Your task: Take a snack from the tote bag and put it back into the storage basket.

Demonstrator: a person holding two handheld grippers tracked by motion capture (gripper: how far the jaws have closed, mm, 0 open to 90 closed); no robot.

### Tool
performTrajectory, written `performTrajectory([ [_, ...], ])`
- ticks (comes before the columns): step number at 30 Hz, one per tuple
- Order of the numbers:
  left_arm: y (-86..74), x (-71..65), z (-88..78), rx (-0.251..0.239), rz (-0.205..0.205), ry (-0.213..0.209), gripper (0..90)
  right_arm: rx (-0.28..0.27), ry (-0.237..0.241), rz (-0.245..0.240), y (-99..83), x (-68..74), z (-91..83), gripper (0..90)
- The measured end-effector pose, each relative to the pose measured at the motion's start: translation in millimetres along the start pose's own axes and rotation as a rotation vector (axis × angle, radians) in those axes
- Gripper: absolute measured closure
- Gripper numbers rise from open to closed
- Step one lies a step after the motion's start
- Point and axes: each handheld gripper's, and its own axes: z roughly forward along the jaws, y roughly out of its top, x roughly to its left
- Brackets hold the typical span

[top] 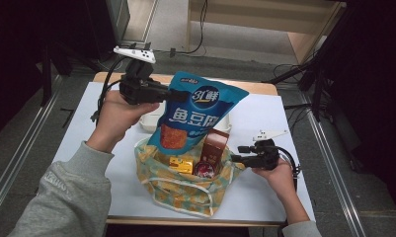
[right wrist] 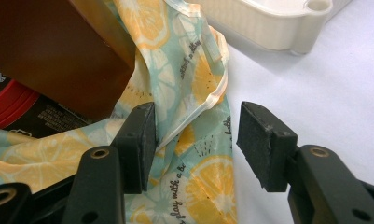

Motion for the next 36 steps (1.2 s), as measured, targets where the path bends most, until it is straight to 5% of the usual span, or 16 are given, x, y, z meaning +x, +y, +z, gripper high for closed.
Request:
performTrajectory([
  [18, 4.0, 17.6, -38.1, -0.009, -0.011, 0.102, 89.7, -0.008, 0.007, -0.011, 1.0, 0.4, 2.4, 47.7],
  [36, -0.6, 32.2, -69.7, -0.044, -0.067, 0.176, 89.6, -0.02, 0.009, -0.026, 6.6, 1.7, 5.9, 47.7],
])
